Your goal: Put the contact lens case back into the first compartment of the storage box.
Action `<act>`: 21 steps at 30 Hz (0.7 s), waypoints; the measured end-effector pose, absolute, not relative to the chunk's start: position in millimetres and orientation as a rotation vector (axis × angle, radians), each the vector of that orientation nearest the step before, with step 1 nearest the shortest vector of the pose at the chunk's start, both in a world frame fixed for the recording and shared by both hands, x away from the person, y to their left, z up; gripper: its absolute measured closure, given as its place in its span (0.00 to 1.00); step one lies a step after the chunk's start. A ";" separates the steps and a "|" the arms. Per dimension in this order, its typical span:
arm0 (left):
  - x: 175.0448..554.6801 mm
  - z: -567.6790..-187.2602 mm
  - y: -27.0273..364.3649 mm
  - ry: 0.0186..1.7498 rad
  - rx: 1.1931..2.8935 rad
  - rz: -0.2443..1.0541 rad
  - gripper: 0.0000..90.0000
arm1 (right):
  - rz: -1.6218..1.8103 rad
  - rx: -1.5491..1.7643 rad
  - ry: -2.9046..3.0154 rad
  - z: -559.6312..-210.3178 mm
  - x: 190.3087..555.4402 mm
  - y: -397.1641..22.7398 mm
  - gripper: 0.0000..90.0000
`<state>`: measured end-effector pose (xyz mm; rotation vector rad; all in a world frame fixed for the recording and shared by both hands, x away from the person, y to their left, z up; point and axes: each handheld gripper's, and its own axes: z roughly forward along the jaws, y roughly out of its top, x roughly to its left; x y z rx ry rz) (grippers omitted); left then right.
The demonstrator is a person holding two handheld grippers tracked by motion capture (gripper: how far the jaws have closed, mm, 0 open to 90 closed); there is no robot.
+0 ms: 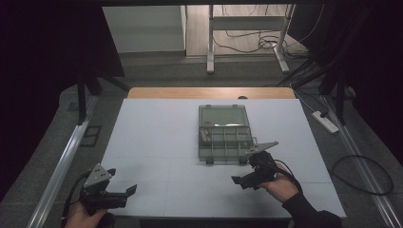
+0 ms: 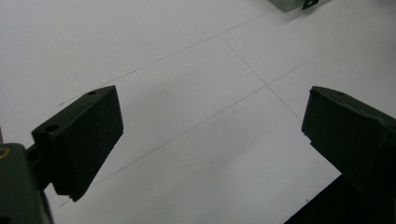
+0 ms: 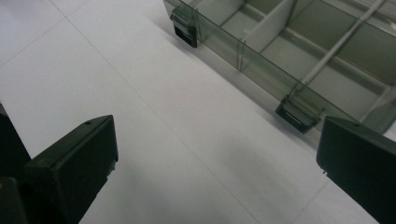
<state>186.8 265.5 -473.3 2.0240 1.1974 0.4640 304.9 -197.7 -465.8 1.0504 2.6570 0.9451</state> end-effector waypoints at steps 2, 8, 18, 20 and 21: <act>186.8 -473.3 265.5 1.197 2.024 0.464 0.06 | 0.946 1.054 2.653 -465.8 304.3 -199.1 0.00; 186.8 -473.3 265.5 1.197 2.022 0.461 0.06 | 0.947 1.081 2.636 -465.9 298.9 -209.7 0.00; 186.9 -473.3 265.7 1.198 2.021 0.461 0.06 | 0.942 1.126 2.603 -465.2 290.3 -228.7 0.00; 186.9 -473.3 265.7 1.198 2.021 0.461 0.06 | 0.940 1.131 2.599 -465.1 289.3 -230.6 0.00; 187.0 -473.3 265.6 1.199 2.021 0.461 0.06 | 0.940 1.137 2.596 -465.1 287.5 -234.4 0.00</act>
